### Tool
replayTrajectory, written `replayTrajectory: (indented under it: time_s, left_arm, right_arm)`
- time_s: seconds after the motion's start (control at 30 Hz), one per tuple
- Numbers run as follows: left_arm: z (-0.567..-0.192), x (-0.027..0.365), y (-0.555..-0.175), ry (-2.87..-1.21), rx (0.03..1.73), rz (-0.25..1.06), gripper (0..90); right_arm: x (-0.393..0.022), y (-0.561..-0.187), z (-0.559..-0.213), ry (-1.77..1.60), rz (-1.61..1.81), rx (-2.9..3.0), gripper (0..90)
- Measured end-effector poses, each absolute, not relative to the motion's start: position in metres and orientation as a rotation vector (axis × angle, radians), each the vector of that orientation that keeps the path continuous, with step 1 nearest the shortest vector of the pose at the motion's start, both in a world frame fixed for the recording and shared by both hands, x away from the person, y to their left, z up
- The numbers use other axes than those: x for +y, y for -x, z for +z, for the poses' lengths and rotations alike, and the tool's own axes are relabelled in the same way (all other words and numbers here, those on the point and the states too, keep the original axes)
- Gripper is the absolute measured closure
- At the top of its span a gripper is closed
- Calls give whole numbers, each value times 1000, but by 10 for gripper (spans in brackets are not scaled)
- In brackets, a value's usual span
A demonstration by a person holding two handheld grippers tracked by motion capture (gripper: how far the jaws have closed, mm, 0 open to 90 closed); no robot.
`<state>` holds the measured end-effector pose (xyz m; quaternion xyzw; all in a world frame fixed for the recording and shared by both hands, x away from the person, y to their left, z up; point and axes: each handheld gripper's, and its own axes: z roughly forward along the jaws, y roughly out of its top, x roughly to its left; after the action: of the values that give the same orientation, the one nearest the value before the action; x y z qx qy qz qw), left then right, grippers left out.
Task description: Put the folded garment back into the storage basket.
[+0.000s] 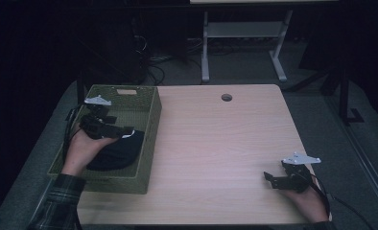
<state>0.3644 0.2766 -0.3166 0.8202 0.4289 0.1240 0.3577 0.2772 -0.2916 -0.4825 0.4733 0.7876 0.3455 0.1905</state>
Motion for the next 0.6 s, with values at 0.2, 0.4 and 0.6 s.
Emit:
replayTrajectory:
  time_s: [0.2,0.4,0.6]
  left_arm:
    - [-320,248,-361,-2123,1044,306,139]
    - [-324,218,-359,-2119,988,273,143]
    - [-331,190,-355,-2133,935,257,142]
  right_arm:
    - [-292,-277,-483,-1329,971,2213,136]
    - [-292,-277,-483,-1327,971,2216,137]
    - [-292,-277,-483,-1326,971,2217,137]
